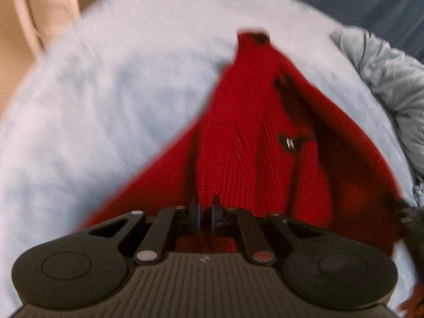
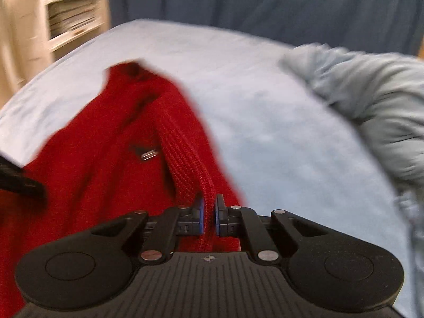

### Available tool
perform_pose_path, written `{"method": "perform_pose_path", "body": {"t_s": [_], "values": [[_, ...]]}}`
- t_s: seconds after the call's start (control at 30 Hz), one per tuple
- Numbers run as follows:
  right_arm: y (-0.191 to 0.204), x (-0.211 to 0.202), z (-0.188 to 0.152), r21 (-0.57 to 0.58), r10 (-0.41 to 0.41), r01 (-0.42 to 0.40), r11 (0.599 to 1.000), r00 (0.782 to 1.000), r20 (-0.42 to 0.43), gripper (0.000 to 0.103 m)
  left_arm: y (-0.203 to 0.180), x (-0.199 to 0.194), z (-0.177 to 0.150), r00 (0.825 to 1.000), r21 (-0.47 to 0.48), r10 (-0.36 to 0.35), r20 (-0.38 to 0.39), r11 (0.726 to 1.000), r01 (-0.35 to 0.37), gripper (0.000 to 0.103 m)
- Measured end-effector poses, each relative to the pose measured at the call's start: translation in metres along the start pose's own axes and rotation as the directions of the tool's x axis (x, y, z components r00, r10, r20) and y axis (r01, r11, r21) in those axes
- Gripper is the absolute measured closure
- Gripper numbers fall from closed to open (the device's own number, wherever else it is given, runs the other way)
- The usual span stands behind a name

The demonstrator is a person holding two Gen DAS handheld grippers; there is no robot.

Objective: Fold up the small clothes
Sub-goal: 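Grasp the cardigan's front edges with the left gripper while the right gripper grasps the other edge, then lift the cardigan with both grippers and lay it flat, then release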

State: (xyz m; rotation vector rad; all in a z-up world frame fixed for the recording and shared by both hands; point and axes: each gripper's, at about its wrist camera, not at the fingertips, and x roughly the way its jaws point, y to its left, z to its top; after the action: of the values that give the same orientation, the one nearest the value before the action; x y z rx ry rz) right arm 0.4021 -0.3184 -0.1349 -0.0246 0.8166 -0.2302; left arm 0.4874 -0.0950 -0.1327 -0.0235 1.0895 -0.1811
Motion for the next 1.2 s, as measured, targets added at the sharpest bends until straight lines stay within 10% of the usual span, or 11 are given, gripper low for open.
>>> {"method": "perform_pose_path", "body": {"t_s": [0.13, 0.3, 0.83, 1.03, 1.13, 1.2], "values": [[-0.041, -0.046, 0.007, 0.033, -0.137, 0.134, 0.990, 0.983, 0.121, 0.097, 0.034, -0.068, 0.004, 0.979, 0.024, 0.118, 0.165, 0.992, -0.124, 0.096], [-0.087, -0.151, 0.016, 0.084, -0.252, 0.238, 0.968, 0.904, 0.344, 0.097, 0.082, -0.188, -0.007, 0.888, -0.051, 0.252, 0.386, 0.966, -0.252, 0.096], [-0.139, -0.528, -0.075, 0.194, -0.238, 0.137, 0.971, 0.551, 0.800, 0.097, 0.109, -0.529, -0.142, 0.595, -0.056, 0.085, 0.799, 0.996, -0.068, 0.097], [-0.163, -0.538, -0.055, 0.237, -0.258, 0.108, 0.965, 0.517, 0.816, 0.097, 0.089, -0.505, -0.081, 0.620, -0.023, 0.058, 0.783, 0.998, -0.064, 0.097], [-0.165, -0.497, -0.036, 0.242, -0.278, 0.140, 0.960, 0.559, 0.781, 0.097, 0.071, -0.441, -0.025, 0.677, -0.018, 0.084, 0.731, 0.994, -0.105, 0.097], [-0.171, -0.437, -0.009, 0.245, -0.297, 0.171, 0.954, 0.628, 0.719, 0.097, 0.054, -0.377, 0.013, 0.730, -0.019, 0.111, 0.675, 0.991, -0.133, 0.097]]}}
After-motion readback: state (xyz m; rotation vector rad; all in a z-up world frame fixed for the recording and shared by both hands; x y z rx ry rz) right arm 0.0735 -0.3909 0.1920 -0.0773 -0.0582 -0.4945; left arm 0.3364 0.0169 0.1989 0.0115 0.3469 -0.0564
